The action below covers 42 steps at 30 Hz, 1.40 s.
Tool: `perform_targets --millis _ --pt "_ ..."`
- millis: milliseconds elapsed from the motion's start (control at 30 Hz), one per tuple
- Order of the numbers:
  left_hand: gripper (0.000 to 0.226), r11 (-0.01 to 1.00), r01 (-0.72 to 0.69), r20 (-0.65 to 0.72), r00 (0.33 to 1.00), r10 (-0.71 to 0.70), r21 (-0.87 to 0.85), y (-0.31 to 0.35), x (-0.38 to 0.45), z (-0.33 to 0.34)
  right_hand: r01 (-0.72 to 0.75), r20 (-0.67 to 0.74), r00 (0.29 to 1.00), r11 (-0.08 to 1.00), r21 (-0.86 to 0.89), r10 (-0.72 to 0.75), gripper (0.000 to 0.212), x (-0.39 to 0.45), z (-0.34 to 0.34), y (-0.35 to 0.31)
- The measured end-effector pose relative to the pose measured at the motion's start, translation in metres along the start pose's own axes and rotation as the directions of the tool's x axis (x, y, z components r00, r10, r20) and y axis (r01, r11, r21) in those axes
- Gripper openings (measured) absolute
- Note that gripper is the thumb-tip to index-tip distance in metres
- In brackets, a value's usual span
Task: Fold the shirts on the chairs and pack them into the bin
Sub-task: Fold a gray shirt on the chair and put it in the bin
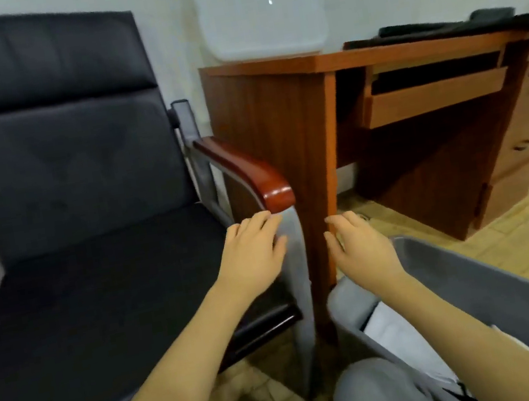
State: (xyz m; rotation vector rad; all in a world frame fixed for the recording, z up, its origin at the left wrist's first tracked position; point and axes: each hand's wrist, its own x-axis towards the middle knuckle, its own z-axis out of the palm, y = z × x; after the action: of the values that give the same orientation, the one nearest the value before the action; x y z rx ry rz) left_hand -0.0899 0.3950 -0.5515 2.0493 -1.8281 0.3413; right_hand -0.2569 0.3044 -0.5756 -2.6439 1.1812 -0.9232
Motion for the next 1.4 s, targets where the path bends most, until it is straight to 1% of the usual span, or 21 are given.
perform_targets --millis 67,167,300,400,500,600,700,800,867,967,1067,1167,1233,1300,1400 --pt "0.045 0.996 0.083 -0.037 0.996 -0.082 0.019 -0.034 -0.022 -0.024 0.093 -0.002 0.996 0.995 0.024 -0.093 0.03 0.015 0.013 -0.041" --pt "0.045 0.977 0.203 -0.085 0.977 -0.198 0.066 -0.086 -0.06 -0.057 0.191 0.027 0.981 0.98 0.058 -0.192 0.032 0.033 0.036 -0.109" --pt "0.044 0.933 0.337 -0.13 0.938 -0.321 0.127 -0.151 -0.119 -0.097 0.26 0.064 0.96 0.953 0.157 -0.273 0.036 0.038 0.073 -0.205" --pt "0.041 0.882 0.434 -0.168 0.898 -0.407 0.183 -0.2 -0.167 -0.125 0.316 0.101 0.933 0.919 0.236 -0.346 0.036 0.034 0.098 -0.278" --pt "0.039 0.814 0.54 -0.199 0.84 -0.505 0.212 -0.246 -0.215 -0.148 0.379 0.127 0.892 0.87 0.316 -0.435 0.035 0.03 0.123 -0.348" --pt "0.037 0.736 0.641 -0.215 0.767 -0.604 0.218 -0.287 -0.262 -0.165 0.436 0.166 0.834 0.813 0.387 -0.526 0.034 0.022 0.15 -0.413" --pt "0.037 0.632 0.74 -0.214 0.672 -0.709 0.231 -0.321 -0.309 -0.173 0.497 0.19 0.764 0.751 0.436 -0.616 0.033 0.011 0.182 -0.469" --pt "0.042 0.562 0.81 -0.264 0.587 -0.766 0.169 -0.352 -0.354 -0.177 0.549 0.22 0.682 0.688 0.475 -0.697 0.032 -0.003 0.211 -0.52" --pt "0.037 0.483 0.854 -0.253 0.519 -0.816 0.194 -0.367 -0.377 -0.179 0.545 0.243 0.645 0.659 0.518 -0.725 0.03 -0.012 0.227 -0.545" --pt "0.04 0.39 0.899 -0.232 0.43 -0.872 0.201 -0.388 -0.408 -0.174 0.511 0.291 0.613 0.649 0.564 -0.735 0.03 -0.028 0.247 -0.58" --pt "0.047 0.341 0.92 -0.221 0.38 -0.898 0.195 -0.396 -0.43 -0.161 0.478 0.316 0.604 0.65 0.59 -0.731 0.034 -0.042 0.26 -0.606" --pt "0.052 0.3 0.948 -0.236 0.318 -0.918 0.11 -0.4 -0.442 -0.154 0.431 0.388 0.604 0.694 0.576 -0.697 0.035 -0.049 0.274 -0.625" --pt "0.052 0.295 0.949 -0.248 0.315 -0.916 0.114 -0.404 -0.442 -0.153 0.338 0.445 0.637 0.746 0.574 -0.63 0.022 -0.054 0.283 -0.631" --pt "0.05 0.293 0.946 -0.235 0.319 -0.918 0.139 -0.406 -0.442 -0.15 0.246 0.458 0.686 0.773 0.585 -0.565 0.008 -0.059 0.289 -0.632" --pt "0.045 0.31 0.943 -0.253 0.331 -0.909 0.121 -0.408 -0.445 -0.149 0.253 0.412 0.704 0.746 0.616 -0.579 0.007 -0.061 0.291 -0.626"
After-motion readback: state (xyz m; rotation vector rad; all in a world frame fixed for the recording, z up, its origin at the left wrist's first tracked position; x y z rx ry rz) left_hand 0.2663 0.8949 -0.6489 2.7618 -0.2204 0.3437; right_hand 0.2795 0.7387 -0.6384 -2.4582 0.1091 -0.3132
